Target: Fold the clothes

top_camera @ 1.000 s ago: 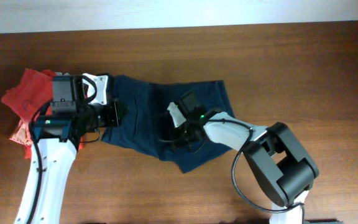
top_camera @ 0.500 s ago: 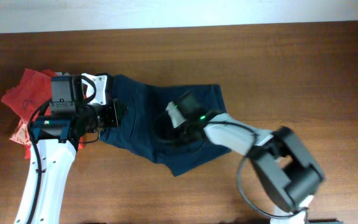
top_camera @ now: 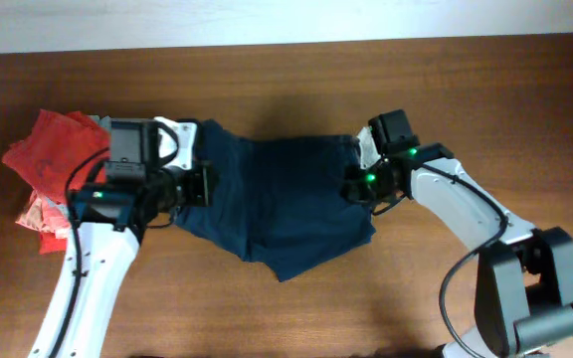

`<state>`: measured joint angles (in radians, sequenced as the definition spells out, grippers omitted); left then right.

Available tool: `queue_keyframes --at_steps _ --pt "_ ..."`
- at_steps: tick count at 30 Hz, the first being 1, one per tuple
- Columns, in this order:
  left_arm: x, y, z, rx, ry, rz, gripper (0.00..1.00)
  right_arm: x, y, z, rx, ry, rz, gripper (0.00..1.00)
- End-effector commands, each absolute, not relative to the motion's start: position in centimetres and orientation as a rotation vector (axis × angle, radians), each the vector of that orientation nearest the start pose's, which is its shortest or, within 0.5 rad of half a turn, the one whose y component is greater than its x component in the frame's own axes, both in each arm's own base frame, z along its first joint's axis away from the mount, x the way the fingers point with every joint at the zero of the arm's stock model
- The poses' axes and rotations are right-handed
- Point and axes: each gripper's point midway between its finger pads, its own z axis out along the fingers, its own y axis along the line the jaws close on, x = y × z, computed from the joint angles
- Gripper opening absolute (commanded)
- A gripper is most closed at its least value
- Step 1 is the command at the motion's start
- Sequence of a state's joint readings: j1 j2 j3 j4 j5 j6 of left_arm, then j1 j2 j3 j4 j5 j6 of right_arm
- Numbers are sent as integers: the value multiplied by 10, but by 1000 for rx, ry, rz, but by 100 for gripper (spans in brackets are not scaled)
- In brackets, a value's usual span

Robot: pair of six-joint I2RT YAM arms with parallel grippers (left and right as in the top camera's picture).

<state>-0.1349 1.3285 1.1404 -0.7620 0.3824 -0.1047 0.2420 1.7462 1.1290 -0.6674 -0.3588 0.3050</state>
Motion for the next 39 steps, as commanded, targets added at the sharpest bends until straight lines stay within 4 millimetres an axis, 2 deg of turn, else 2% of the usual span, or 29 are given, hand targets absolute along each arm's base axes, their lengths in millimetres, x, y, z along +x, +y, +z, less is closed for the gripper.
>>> queue_keyframes --at_steps 1,4,7,17,24,28,33,39 --pt "336 -119 210 248 2451 -531 1 330 125 27 7 2976 459 14" --pt "335 -128 212 282 2440 -542 0 324 107 12 28 3010 312 14" --pt "334 -132 212 297 2436 -544 1 318 98 3 36 3030 234 14" --pt "340 -141 210 311 2426 -537 1 291 93 -23 45 3132 216 14" --pt "348 -166 190 358 2454 -571 1 268 107 -28 30 3199 331 14" --pt "354 -185 181 361 2452 -607 0 257 123 -27 -57 3224 345 14" --pt "353 -208 180 407 2430 -640 1 245 145 -27 -187 3229 336 14" --pt "352 -230 186 422 2391 -689 1 240 159 -27 -207 3226 335 14"
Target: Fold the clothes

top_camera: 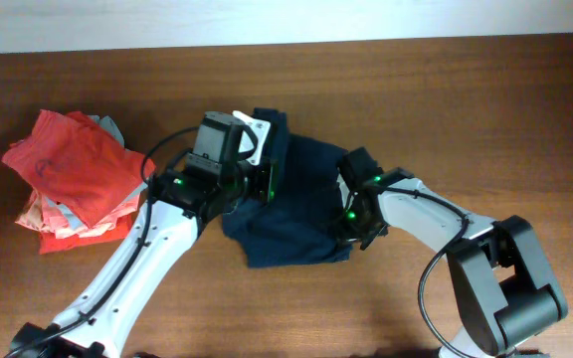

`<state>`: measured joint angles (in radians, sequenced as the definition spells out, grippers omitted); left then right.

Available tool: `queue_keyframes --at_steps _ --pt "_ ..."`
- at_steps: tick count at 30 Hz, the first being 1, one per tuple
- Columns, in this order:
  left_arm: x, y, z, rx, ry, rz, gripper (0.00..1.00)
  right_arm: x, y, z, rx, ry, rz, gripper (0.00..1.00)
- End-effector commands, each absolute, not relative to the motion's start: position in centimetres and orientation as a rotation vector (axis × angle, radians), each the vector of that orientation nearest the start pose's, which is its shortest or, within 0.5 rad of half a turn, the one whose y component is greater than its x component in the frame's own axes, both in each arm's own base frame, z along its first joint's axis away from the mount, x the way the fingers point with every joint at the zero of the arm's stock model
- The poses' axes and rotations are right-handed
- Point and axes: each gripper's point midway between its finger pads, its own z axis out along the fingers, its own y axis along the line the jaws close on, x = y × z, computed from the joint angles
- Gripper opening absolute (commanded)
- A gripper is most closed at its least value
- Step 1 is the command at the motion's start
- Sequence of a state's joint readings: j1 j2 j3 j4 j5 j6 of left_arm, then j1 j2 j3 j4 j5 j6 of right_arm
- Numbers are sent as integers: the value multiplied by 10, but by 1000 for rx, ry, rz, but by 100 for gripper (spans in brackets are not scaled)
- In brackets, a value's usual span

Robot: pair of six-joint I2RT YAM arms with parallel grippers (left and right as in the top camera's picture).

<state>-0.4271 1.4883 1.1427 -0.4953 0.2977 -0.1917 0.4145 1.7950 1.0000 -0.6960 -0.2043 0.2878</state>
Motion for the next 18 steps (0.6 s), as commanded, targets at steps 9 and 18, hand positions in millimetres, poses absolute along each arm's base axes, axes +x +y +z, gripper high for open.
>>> queue_keyframes --at_steps 9,18 --pt "343 -249 178 482 2402 -707 6 239 161 -27 -219 3227 334 15" --pt "328 -288 184 547 2356 -811 27 239 160 -27 -218 3227 333 15"
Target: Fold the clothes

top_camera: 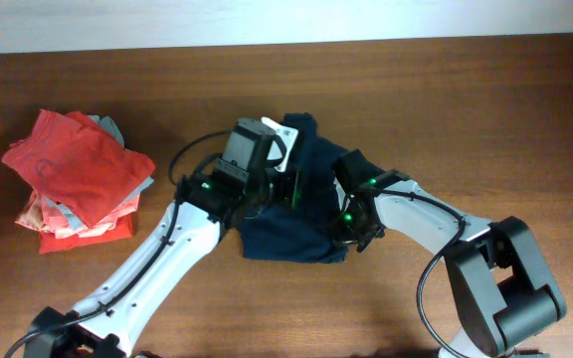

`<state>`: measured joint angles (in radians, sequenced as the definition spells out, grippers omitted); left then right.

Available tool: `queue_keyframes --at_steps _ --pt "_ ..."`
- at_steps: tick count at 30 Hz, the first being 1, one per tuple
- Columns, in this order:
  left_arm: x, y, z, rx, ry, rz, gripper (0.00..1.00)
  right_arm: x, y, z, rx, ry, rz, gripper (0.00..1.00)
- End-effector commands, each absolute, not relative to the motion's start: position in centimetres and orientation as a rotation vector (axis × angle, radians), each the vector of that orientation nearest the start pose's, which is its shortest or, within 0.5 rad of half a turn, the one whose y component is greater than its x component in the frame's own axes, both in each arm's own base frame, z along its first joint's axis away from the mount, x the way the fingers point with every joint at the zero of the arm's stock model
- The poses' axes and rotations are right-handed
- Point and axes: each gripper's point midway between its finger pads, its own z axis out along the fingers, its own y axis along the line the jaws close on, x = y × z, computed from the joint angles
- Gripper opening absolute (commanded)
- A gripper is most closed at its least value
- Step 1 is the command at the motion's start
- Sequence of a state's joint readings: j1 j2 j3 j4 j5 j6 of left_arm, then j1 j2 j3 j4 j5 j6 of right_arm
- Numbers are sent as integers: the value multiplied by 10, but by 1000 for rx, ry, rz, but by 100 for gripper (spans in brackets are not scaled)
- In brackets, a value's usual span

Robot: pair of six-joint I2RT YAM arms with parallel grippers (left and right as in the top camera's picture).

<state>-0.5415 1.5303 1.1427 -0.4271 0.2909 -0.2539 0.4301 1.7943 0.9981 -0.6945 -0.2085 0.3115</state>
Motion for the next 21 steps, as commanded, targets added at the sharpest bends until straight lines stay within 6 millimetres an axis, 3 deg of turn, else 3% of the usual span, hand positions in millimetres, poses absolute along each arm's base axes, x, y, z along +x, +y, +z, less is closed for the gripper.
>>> queue_keyframes --at_steps 1,5,9,16,21 --pt "324 -295 187 573 2340 -841 34 239 160 -27 -219 3227 334 15" --pt "313 -312 195 634 2301 -903 52 238 160 -27 -219 3229 333 16" --pt "320 -304 196 608 2299 -890 53 236 159 -27 -217 3239 327 21" --pt "353 -254 216 496 2247 -806 53 230 142 -26 -180 3276 219 25" --pt "375 -212 221 382 2243 -723 53 243 123 -2 -98 3211 157 27"
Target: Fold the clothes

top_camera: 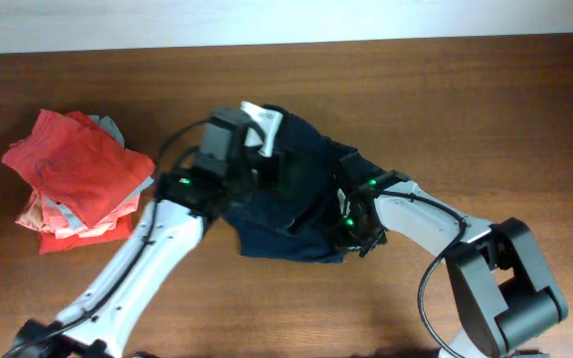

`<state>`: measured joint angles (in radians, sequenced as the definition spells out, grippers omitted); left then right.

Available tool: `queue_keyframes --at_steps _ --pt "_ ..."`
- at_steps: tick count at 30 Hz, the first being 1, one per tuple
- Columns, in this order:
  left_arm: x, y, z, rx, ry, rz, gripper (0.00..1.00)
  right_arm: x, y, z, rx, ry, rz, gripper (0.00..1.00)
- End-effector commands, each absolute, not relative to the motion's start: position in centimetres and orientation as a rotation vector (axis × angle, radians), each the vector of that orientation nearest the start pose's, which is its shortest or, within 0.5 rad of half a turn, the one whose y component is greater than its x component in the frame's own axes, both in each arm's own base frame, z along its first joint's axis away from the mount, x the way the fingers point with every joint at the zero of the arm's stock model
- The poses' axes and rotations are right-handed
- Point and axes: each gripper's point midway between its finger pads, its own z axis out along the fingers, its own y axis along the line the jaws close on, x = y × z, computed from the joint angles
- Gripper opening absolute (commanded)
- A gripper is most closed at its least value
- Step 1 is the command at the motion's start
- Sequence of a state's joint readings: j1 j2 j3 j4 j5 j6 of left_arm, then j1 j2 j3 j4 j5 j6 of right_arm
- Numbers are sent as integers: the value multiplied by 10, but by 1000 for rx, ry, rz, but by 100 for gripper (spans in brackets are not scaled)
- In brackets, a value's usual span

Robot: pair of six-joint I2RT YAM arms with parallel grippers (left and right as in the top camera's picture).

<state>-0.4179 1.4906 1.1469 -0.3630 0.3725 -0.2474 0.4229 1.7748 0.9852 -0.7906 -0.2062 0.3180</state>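
A navy garment [301, 214] lies bunched in the middle of the wooden table, doubled over itself. My left gripper [275, 171] is over its upper left part. The fingers are lost against the dark cloth, so their state is unclear. My right gripper [350, 227] is down on the garment's right edge and looks shut on a fold of it.
A pile of red and orange clothes [78, 179] with a grey piece sits at the left of the table [485, 109]. A white wall strip runs along the far edge. The right arm's base [510, 298] stands at the lower right.
My left gripper has drawn back a little to the left and up over the garment. The cloth's upper right part now lies spread wider. The right gripper has barely moved.
At first both grippers held the navy garment stretched out, left at its left edge and right at its right. Then the left gripper was over the middle with the left side carried across. The garment is now a narrower, doubled bundle.
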Motion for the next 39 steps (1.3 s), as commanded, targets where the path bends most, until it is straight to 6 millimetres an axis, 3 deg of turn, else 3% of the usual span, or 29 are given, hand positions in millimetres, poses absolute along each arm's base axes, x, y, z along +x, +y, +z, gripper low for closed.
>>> queue_keyframes --at_steps 1,3,4,6,11,15,21,25,27,33,39 --pt "379 -203 220 357 2252 -711 53 247 117 7 -69 3190 155 28" --pt "384 -190 217 314 2266 -679 53 252 106 23 -18 3156 144 29" --pt "390 -176 213 273 2282 -621 53 258 93 40 43 3111 132 30" --pt "392 -168 210 254 2292 -578 53 265 80 59 108 3050 132 33" --pt "393 -163 204 258 2306 -534 53 274 58 92 202 2922 150 38" --pt "391 -163 201 257 2321 -533 53 276 54 103 173 2878 160 41" --pt "387 -159 187 246 2379 -510 53 276 64 96 106 2905 198 49" --pt "389 -161 162 244 2448 -505 57 280 85 92 -8 2906 350 50" --pt "391 -162 146 245 2488 -511 57 283 85 87 -13 2913 351 50" --pt "396 -170 98 252 2587 -545 65 289 85 56 -3 2986 325 50" --pt "411 -181 74 268 2573 -593 72 288 85 28 3 3064 311 50"
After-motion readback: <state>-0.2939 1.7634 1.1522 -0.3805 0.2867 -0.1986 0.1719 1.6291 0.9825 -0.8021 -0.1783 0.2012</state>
